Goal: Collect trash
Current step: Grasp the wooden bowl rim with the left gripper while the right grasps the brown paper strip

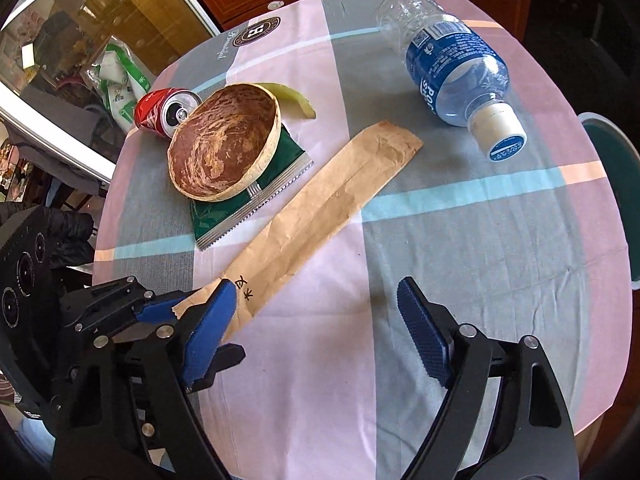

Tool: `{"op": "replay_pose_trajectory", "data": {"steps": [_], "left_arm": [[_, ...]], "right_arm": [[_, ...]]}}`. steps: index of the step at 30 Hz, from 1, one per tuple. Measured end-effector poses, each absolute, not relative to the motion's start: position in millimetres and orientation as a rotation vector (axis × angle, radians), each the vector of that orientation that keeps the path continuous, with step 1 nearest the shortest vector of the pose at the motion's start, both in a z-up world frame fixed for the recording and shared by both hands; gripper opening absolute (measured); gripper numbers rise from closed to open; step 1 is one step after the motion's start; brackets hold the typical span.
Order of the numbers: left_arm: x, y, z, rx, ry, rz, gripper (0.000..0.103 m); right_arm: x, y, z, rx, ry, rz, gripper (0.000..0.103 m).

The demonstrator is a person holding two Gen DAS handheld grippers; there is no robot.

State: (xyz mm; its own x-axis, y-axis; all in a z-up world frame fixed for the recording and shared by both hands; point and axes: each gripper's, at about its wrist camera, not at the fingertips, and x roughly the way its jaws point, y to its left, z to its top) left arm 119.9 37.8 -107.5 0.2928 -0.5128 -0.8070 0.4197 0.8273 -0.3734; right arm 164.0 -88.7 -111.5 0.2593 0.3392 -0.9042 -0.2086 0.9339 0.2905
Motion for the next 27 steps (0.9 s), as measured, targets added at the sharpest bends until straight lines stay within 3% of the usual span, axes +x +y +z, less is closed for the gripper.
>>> {"op": "replay_pose_trajectory", "data": {"steps": [3,11,14,15,16,18,27], "left_arm": [[119.2,34.1,-108.3,-0.126,1.125,-0.665,0.045],[118.8,47.3,-106.1,-0.172,1.132,-0.646,0.045],[117.7,61.0,-105.7,-0.178,1.13,-0.61,0.046],[117.9,65.6,-105.0,-0.174,1.129,-0.591,0.046],[119.5,70.2,-104.5,-0.172,1.127,-0.572,0.046],[124.0,80.1,-103.8,-0.178,1.124,-0.533,0.047],[183.1,115.5,-91.0,-0.265,1.066,-0.361,0.047]], "right_arm": [[166.8,-82.9,-114.6,0.105,1.257,0.372,0.067],[173.3,-47.5,-115.3,-0.014,1.227,0.366,0.067],[172.8,-38.1,-116.1,-0.102,1.189,0.314,0.051],[172.8,-38.6,-115.6,-0.115,1.178,0.305,0.038],[173.9,-41.3,-115.1,-0.115,1.173,0.297,0.018],[177.6,-51.8,-115.4,-0.062,1.191,0.306,0.006],[182.3,-83.7,-100.4,0.039,1.176,0.294,0.003]]}}
